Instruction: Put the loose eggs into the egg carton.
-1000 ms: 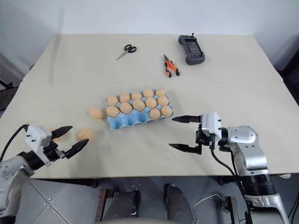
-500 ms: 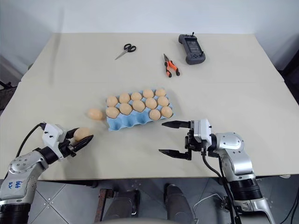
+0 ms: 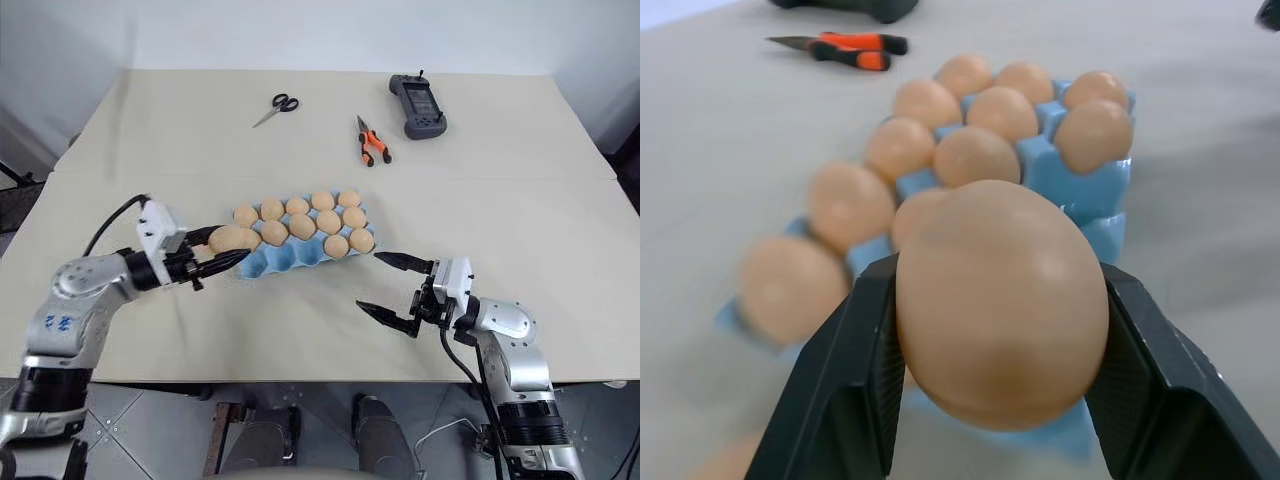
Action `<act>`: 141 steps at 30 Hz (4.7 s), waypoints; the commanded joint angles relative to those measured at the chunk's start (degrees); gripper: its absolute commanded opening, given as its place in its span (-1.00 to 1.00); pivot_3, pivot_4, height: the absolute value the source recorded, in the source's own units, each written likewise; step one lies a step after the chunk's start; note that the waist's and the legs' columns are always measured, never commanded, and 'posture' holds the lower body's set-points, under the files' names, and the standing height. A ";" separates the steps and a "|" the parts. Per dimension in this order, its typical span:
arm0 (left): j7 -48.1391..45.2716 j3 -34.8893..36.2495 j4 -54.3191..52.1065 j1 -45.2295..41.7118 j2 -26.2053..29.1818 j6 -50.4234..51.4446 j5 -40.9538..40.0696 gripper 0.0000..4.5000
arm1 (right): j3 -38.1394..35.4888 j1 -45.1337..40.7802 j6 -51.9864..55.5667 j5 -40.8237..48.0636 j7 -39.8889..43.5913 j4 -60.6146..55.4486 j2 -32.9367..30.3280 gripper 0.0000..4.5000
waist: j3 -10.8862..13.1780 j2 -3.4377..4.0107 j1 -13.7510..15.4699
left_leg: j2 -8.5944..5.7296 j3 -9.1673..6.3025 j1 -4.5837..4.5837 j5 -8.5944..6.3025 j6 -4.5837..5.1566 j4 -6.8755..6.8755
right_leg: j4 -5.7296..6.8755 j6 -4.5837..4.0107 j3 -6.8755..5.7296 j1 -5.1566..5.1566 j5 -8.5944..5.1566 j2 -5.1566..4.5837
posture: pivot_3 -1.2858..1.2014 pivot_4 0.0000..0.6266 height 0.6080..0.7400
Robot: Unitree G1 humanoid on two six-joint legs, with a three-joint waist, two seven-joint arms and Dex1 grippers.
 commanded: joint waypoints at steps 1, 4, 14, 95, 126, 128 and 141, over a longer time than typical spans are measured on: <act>-1.73 -3.88 4.74 -5.18 -3.39 -2.51 2.07 0.04 | -2.59 -0.54 -1.94 0.51 -2.89 -0.31 0.85 1.00 | 0.00 0.00 0.05 | -0.01 0.03 0.01 0.00 0.00 0.00 | 0.03 0.01 0.01 0.00 0.01 0.00 | 0.03 -0.52 1.00; -3.28 -6.35 8.57 -8.86 -6.41 -4.64 3.41 0.04 | -2.60 -0.25 -2.29 0.37 -4.14 -0.61 1.44 1.00 | 0.00 -0.01 0.11 | -0.05 0.02 -0.03 0.01 0.01 0.08 | 0.06 0.06 -0.03 0.00 0.03 0.01 | 0.03 -0.52 1.00; -4.50 -8.51 16.10 -13.87 -10.41 -7.65 6.46 0.33 | -1.47 1.35 -3.20 -0.72 -6.41 -2.49 3.04 1.00 | 0.00 -0.01 -0.07 | -0.06 0.14 0.06 0.03 0.02 0.24 | 0.36 0.11 0.04 -0.02 0.04 0.09 | 0.03 -0.52 1.00; -7.45 -1.82 17.21 -6.30 -6.27 -17.18 4.33 -0.04 | 2.90 -0.19 -0.61 -0.32 -2.58 -4.38 0.50 1.00 | -0.03 -0.05 -0.15 | 0.50 1.02 0.02 -0.05 0.02 0.20 | 0.38 0.03 -0.17 -0.13 0.01 -0.05 | 0.03 -0.52 1.00; -4.42 38.82 -3.55 37.90 3.53 -16.84 -10.78 0.98 | 3.03 -3.61 3.78 3.76 1.49 -5.84 -2.17 1.00 | -0.03 -0.06 -1.33 | 0.69 1.08 0.02 -0.11 -0.01 0.04 | 0.21 -0.30 -0.16 -0.19 -0.17 -0.18 | 0.03 -0.52 1.00; -2.13 41.90 -4.21 42.08 0.81 -16.68 -12.25 0.98 | 2.73 -4.20 3.52 3.74 2.19 -5.34 -2.50 1.00 | -0.03 -0.05 -1.33 | 0.70 1.07 0.00 -0.12 0.00 -0.05 | 0.04 -0.39 -0.18 -0.18 -0.22 -0.19 | 0.03 -0.52 1.00; 9.01 41.67 -7.51 46.79 -8.32 -17.02 -10.92 0.98 | 2.88 -5.39 1.15 2.79 3.33 -2.94 -1.76 1.00 | -0.07 -0.12 -1.23 | 0.75 1.13 -0.04 -0.23 0.02 0.00 | -0.19 -0.99 -0.22 -0.07 -0.56 -0.18 | 0.03 -0.52 1.00</act>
